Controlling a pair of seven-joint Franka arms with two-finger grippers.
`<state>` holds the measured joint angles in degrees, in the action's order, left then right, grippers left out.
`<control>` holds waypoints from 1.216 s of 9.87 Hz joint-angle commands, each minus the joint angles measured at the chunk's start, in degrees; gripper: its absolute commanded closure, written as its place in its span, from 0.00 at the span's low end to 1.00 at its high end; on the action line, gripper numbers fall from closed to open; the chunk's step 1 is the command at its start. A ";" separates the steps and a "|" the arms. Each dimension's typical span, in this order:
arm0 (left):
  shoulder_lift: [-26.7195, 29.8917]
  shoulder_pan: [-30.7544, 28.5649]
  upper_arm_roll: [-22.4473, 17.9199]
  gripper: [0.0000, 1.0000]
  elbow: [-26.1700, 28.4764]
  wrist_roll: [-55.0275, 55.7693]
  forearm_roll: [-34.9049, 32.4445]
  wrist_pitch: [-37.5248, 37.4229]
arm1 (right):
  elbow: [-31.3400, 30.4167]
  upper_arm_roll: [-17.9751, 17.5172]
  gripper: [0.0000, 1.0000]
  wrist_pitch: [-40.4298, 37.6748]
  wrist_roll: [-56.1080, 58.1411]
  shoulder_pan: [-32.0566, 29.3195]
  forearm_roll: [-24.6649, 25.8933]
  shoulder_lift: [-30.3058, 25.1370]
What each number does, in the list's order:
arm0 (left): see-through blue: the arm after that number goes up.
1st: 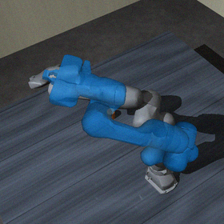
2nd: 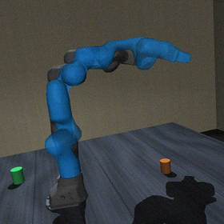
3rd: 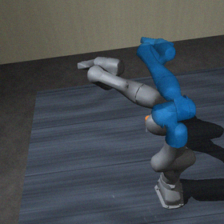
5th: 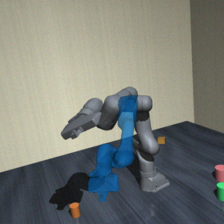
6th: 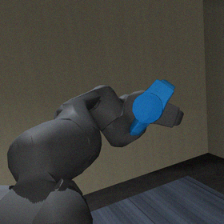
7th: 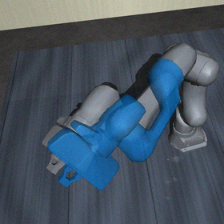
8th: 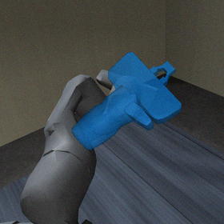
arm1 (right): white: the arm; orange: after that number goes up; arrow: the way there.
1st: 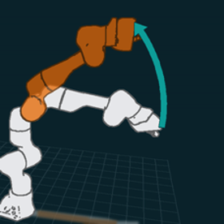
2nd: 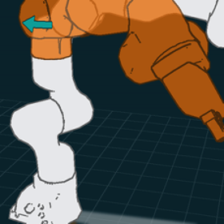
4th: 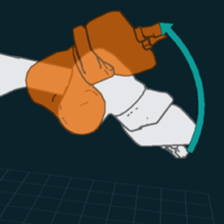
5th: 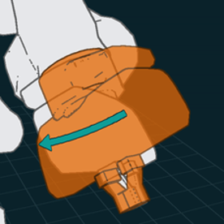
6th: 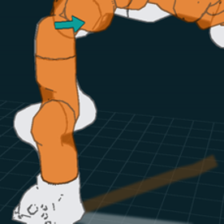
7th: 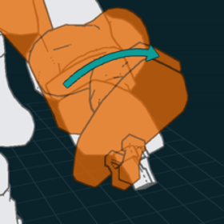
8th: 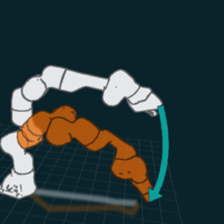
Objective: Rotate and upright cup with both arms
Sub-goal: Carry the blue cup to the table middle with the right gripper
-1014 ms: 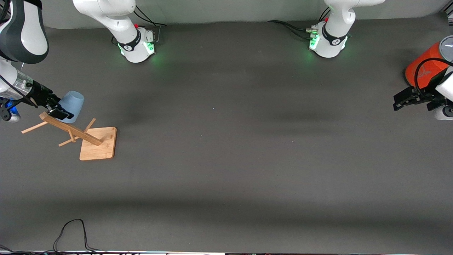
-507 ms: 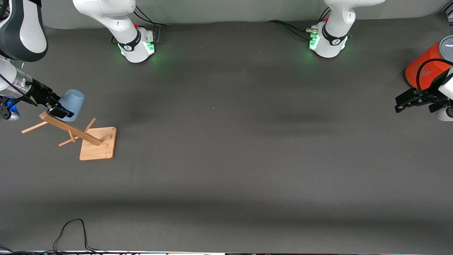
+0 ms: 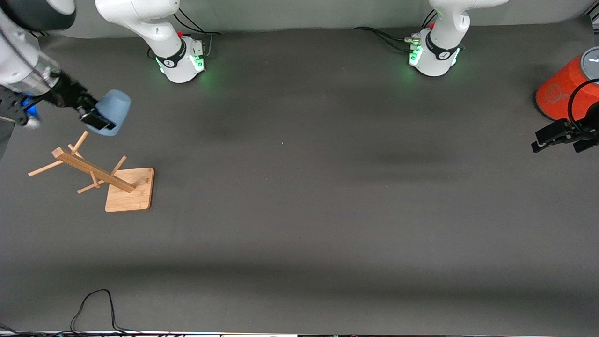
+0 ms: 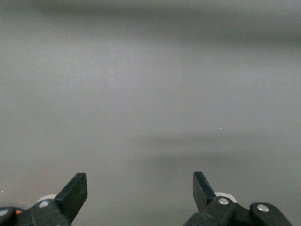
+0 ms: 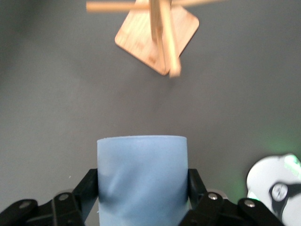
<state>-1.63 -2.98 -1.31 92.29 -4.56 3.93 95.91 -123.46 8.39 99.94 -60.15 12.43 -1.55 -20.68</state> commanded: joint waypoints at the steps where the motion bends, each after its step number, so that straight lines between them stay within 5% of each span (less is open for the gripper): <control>1: -0.40 -1.32 0.08 0.00 -1.85 -1.76 0.90 -1.42 | 1.72 -0.65 0.45 -1.41 -16.15 8.97 -0.47 -0.16; 3: -0.48 -1.42 0.08 0.00 -2.20 -1.77 1.25 -1.52 | 6.27 -0.83 0.45 -0.63 -31.97 18.20 -0.56 6.22; 5: -0.92 -1.42 0.08 0.00 -2.21 -1.77 1.25 -1.43 | 16.79 -0.83 0.45 -0.53 -45.70 25.77 -0.56 18.34; 12: -1.80 -1.50 0.08 0.00 -2.29 -1.59 1.52 -0.55 | 44.32 -0.74 0.45 2.98 -81.94 42.39 -0.04 53.51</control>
<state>-2.95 -4.04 -1.33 91.42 -5.06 4.63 95.71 -86.77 6.81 104.56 -137.32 52.62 -1.61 26.53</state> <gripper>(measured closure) 0.000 0.189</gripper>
